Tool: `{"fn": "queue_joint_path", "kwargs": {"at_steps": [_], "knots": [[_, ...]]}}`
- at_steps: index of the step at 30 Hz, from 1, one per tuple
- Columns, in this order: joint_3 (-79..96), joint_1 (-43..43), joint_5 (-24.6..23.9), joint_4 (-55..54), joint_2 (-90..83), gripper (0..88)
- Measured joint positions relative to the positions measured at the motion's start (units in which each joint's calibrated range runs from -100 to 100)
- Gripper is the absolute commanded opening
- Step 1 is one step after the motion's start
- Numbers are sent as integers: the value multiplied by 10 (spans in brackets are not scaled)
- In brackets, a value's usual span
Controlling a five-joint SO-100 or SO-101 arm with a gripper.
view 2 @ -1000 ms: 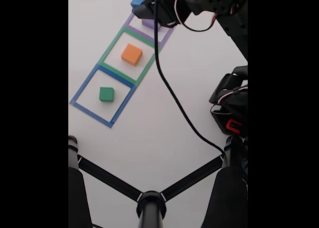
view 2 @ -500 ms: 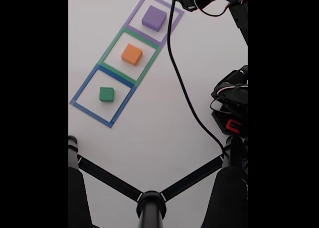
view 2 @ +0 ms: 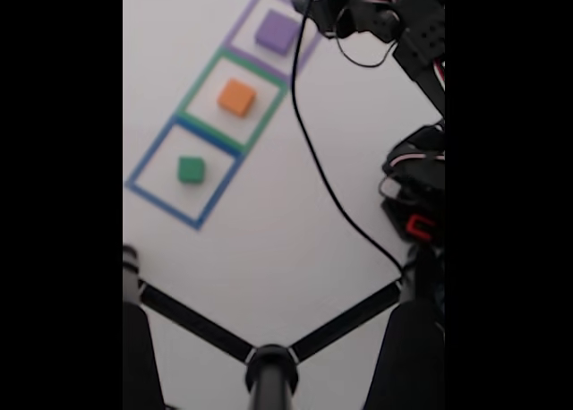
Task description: Tower of hanoi
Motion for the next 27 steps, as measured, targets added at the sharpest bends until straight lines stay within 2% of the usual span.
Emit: {"fn": "queue_joint_path", "kwargs": {"at_steps": [6,15,27], "knots": [[107,9,0,-200,30,43],[153,16,0,-442,187,44],[238,16,0,-636,263,46]]}}
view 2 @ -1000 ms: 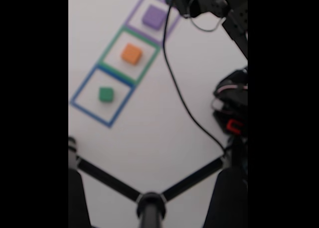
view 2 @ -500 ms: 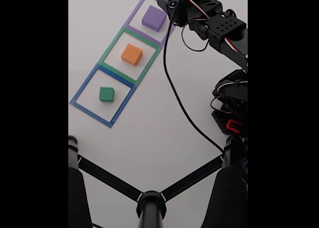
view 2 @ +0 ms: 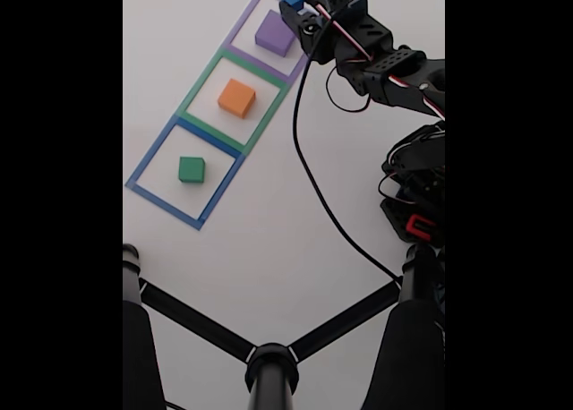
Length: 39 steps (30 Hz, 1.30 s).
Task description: Tower of hanoi
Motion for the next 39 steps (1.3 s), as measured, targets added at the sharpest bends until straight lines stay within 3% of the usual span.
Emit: {"fn": "queue_joint_path", "kwargs": {"at_steps": [19,34,39], "knots": [[-1,-20,0,-195,203,46],[-43,-29,6,-217,263,56],[-43,-29,6,-217,270,109]]}}
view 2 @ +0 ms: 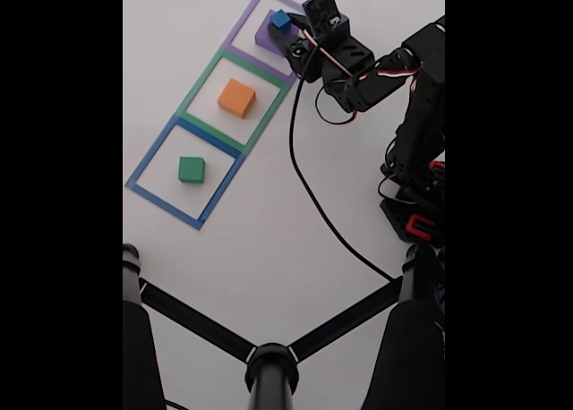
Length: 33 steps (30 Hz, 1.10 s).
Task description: Tower of hanoi
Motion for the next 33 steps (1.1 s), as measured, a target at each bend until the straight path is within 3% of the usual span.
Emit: {"fn": "queue_joint_path", "kwargs": {"at_steps": [7,18,20,27,33], "knots": [[-1,0,0,0,3,204],[0,-2,0,32,-61,227],[0,-2,0,77,-106,214],[-26,-2,0,319,-297,40],[-124,-29,0,590,-420,1]]}}
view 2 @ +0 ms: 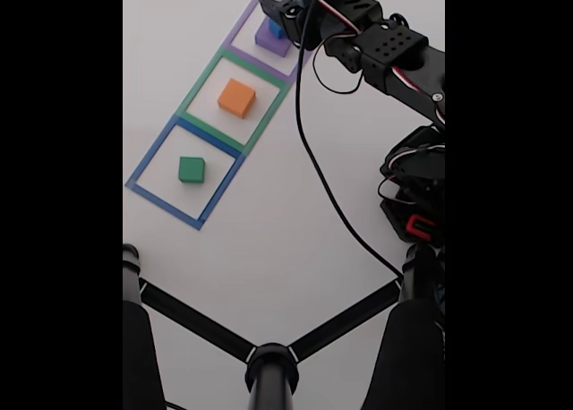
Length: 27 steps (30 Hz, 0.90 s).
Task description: Tower of hanoi
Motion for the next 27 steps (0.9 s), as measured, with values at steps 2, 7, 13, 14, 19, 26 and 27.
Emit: {"fn": "queue_joint_path", "kwargs": {"at_steps": [2,7,13,14,19,26,27], "knots": [[-39,-16,0,89,-31,1],[-185,-69,-10,358,-87,1],[-294,-144,-73,585,-144,1],[-305,-153,-83,608,-149,1],[-359,-206,-116,685,-154,3],[-383,-261,-122,735,-162,34],[-383,-269,-128,735,-162,42]]}}
